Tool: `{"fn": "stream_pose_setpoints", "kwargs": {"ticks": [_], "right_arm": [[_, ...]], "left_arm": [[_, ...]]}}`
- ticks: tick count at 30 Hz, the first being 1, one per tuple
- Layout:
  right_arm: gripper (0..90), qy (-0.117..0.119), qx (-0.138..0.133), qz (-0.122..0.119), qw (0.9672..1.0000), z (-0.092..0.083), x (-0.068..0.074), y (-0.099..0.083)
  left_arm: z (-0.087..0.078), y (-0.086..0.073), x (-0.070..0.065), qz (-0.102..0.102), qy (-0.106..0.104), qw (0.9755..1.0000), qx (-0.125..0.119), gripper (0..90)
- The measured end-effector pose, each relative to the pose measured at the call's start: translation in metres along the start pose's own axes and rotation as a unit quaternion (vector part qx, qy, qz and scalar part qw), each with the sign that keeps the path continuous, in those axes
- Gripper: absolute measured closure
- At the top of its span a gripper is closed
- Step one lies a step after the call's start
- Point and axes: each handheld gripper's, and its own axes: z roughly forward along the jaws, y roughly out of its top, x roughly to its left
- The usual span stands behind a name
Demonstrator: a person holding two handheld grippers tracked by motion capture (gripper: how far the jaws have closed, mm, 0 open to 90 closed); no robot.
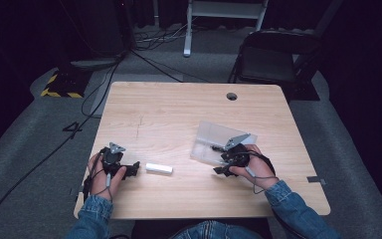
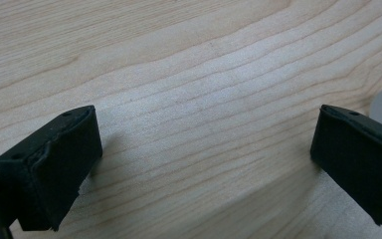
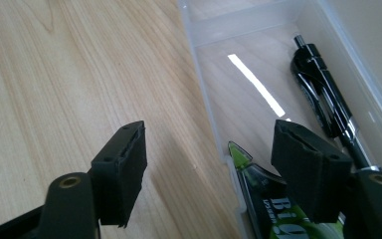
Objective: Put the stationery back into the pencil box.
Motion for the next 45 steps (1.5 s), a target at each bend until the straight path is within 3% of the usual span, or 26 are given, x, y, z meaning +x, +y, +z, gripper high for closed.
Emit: {"fn": "stream_pose_setpoints", "kwargs": {"ticks": [15, 34, 45], "right_arm": [[29.8, -0.004, -0.022, -0.011, 0.9997, -0.008, 0.006, 0.006], [30.2, 0.002, -0.073, -0.045, 0.9963, -0.012, 0.033, 0.042], [31.1, 0.018, -0.097, -0.062, 0.9931, 0.002, 0.051, 0.066]], "left_arm": [[0.0, 0.0, 0.0, 0.0, 0.0, 1.0, 0.0, 0.0], [-0.002, -0.002, 0.001, -0.002, 0.003, 1.0, -0.001, 0.3], [-0.001, -0.001, 0.002, -0.006, 0.003, 1.0, 0.0, 0.2]]}}
